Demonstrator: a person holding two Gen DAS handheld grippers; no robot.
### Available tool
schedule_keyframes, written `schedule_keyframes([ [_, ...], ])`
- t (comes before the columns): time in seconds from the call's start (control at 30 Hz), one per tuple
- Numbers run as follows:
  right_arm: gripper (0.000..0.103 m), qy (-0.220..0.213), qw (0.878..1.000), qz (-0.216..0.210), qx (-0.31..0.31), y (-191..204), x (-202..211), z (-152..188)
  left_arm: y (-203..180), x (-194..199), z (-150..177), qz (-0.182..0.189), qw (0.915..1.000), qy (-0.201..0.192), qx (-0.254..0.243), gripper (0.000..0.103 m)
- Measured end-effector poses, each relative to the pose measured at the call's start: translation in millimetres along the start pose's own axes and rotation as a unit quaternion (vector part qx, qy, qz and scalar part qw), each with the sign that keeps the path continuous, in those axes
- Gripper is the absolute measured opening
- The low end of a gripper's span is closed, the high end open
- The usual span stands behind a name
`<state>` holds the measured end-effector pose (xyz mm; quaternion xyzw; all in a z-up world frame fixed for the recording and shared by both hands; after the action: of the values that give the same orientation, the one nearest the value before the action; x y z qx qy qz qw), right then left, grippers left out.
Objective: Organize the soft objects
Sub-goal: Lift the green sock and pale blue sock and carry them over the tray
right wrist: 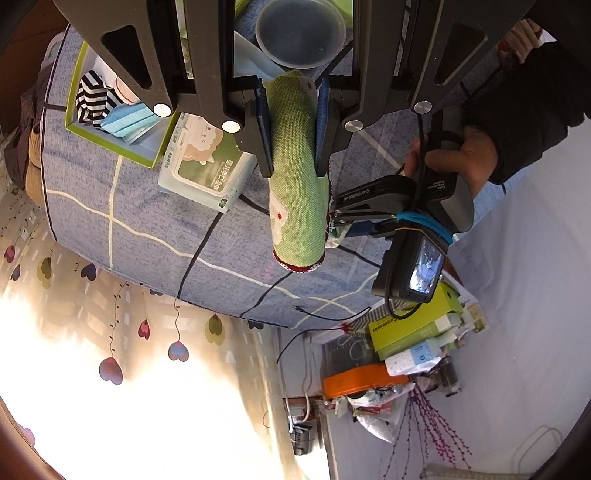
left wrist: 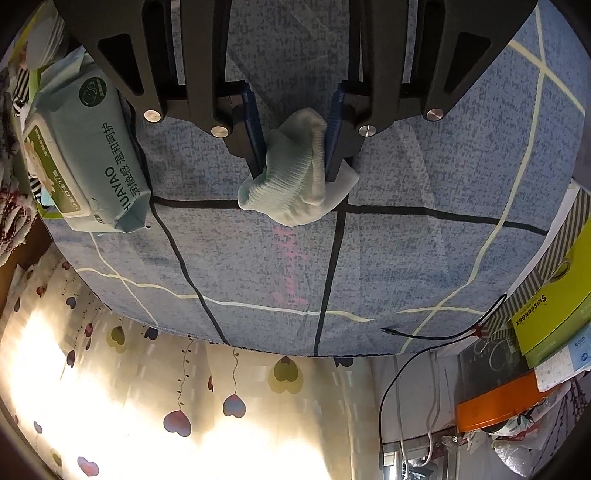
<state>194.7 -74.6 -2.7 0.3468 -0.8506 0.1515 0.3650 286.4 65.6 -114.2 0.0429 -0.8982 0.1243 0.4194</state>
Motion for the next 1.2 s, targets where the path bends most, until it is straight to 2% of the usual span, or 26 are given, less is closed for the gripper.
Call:
schedule_keyframes([
  [0.3, 0.020, -0.023, 1.000, 0.012, -0.013, 1.3, 18.7, 4.8, -7.1, 60.8, 6.3, 0.000, 0.9992, -0.039, 0.008, 0.032],
  [0.63, 0.020, -0.047, 0.998, 0.020, -0.026, 8.9, 46.7, 18.1, -29.2, 126.9, 22.6, 0.028, 0.9967, -0.076, 0.008, 0.032],
  [1.2, 0.020, -0.072, 0.995, 0.051, -0.054, 1.5, 86.5, 44.1, -70.2, 175.8, 44.0, 0.075, 0.9921, -0.100, -0.006, 0.032],
])
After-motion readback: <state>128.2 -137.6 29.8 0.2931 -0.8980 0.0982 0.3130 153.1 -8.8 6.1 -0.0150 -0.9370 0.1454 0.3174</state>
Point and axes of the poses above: each gripper's, at about its wrist camera, not at the fingertips, and x roughly against the way its jaws point, y to its left, z to its underside, the point moved 7 cm from there along -x, roughly the way its jaws point, and after that the axes turned 8 degrees about x, right-handed, at the moved point
